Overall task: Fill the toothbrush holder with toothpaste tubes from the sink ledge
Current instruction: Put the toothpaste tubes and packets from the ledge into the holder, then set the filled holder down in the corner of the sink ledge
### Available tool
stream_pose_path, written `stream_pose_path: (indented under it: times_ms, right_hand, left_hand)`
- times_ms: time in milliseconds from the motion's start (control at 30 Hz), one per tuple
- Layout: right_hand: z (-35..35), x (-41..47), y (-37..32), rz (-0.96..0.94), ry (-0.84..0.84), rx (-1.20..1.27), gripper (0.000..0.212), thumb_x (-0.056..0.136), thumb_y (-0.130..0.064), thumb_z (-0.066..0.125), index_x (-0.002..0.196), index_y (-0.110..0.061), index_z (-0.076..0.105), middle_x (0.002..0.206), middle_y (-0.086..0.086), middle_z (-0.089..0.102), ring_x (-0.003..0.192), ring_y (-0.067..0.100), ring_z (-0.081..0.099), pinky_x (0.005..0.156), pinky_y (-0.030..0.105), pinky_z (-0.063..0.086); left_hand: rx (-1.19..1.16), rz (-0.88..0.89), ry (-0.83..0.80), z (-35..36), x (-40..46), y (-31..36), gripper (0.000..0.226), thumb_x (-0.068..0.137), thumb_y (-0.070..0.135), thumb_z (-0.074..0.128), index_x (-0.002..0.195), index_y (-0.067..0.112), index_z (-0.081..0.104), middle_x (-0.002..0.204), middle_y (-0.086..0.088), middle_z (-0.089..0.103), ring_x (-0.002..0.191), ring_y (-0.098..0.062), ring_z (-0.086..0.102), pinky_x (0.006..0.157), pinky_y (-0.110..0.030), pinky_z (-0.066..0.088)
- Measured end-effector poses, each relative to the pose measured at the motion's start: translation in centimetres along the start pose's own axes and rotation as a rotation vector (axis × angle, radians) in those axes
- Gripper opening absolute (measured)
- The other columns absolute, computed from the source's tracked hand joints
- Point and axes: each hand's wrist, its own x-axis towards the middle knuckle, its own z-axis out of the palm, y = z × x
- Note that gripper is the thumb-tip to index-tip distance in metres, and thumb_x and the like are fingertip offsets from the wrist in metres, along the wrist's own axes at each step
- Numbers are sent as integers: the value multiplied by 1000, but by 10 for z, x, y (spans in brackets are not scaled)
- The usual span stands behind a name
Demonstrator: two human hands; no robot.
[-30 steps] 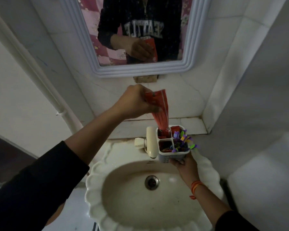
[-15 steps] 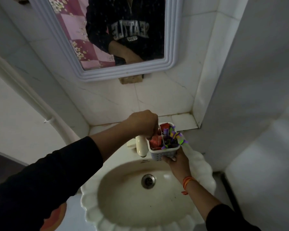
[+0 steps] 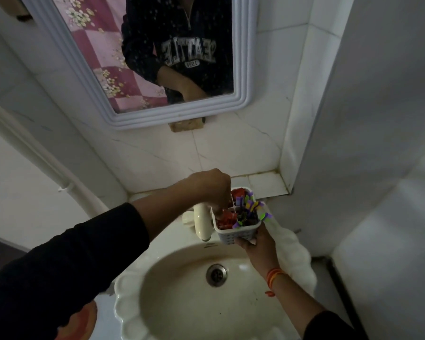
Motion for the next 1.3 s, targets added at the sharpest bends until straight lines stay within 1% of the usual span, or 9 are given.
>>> stream_pose_path:
  times_ms: [133, 267, 467, 600, 767, 933, 1067, 1167, 1300]
  right_hand:
    - [-2, -1, -2, 1, 15, -8, 68, 71, -15, 90, 129, -26, 55, 122, -7, 67, 112, -3, 60, 83, 0, 45]
    - [0, 1, -3, -2, 23, 9, 70, 64, -18, 94, 122, -33, 58, 117, -14, 69, 110, -10, 60, 84, 5, 49]
    - [0, 2, -1, -32, 73, 27, 66, 64, -25, 92, 123, -30, 65, 117, -16, 73, 117, 5, 65, 93, 32, 60]
    - [-15, 15, -20, -83, 157, 42, 70, 59, -31, 89, 124, -31, 64, 115, -14, 73, 114, 7, 66, 93, 34, 58]
    - [-53, 62, -53, -131, 229, -21, 64, 62, -9, 92, 120, -21, 67, 107, -10, 72, 103, 10, 68, 78, 1, 45]
    - [-79, 100, -50, -68, 228, -42, 76, 65, -2, 87, 135, -17, 61, 119, 0, 72, 110, 20, 67, 87, 15, 50]
    - [-89, 115, -46, -7, 232, -15, 83, 74, 4, 81, 148, -12, 47, 119, 4, 67, 110, 18, 60, 74, -6, 39]
    - [-84, 116, -45, 58, 316, 15, 74, 77, 5, 79, 144, -9, 53, 120, 13, 70, 108, 20, 63, 76, 5, 43]
    - [-69, 114, -45, 133, 478, 58, 64, 76, 1, 79, 137, -10, 61, 116, 13, 74, 104, 20, 66, 85, 17, 45]
  left_hand:
    - [-511, -117, 66, -16, 20, -30, 34, 85, 44, 76, 102, 15, 80, 97, 0, 80, 97, -18, 74, 85, -30, 58]
    - [-476, -238, -103, 9, 54, -35, 56, 101, 51, 48, 102, 1, 73, 97, -11, 79, 92, -26, 77, 82, -33, 60]
    - [-570, -252, -174, 18, 76, -25, 49, 102, 46, 48, 93, 0, 62, 75, -9, 68, 58, -20, 68, 43, -22, 52]
    - [-651, -269, -60, 6, 86, -31, 55, 96, 53, 53, 94, 1, 71, 70, -9, 74, 57, -19, 71, 57, -28, 57]
    - [-1026, -317, 56, -20, 111, -18, 51, 95, 49, 55, 109, 2, 69, 95, -18, 74, 67, -31, 72, 57, -35, 62]
    - [-1317, -347, 79, -14, 137, 7, 39, 91, 53, 57, 96, 15, 67, 104, -14, 74, 91, -35, 74, 80, -52, 62]
    - [-1516, -376, 77, -14, 147, 19, 52, 92, 56, 52, 112, 10, 68, 99, -13, 75, 88, -28, 72, 80, -42, 61]
    - [-1617, -373, 64, -12, 149, 26, 49, 97, 52, 49, 110, 8, 64, 87, -12, 70, 75, -25, 69, 61, -31, 58]
    - [-1674, -388, 79, -7, 145, 38, 46, 98, 52, 47, 111, 12, 65, 101, -17, 70, 80, -27, 68, 77, -38, 59]
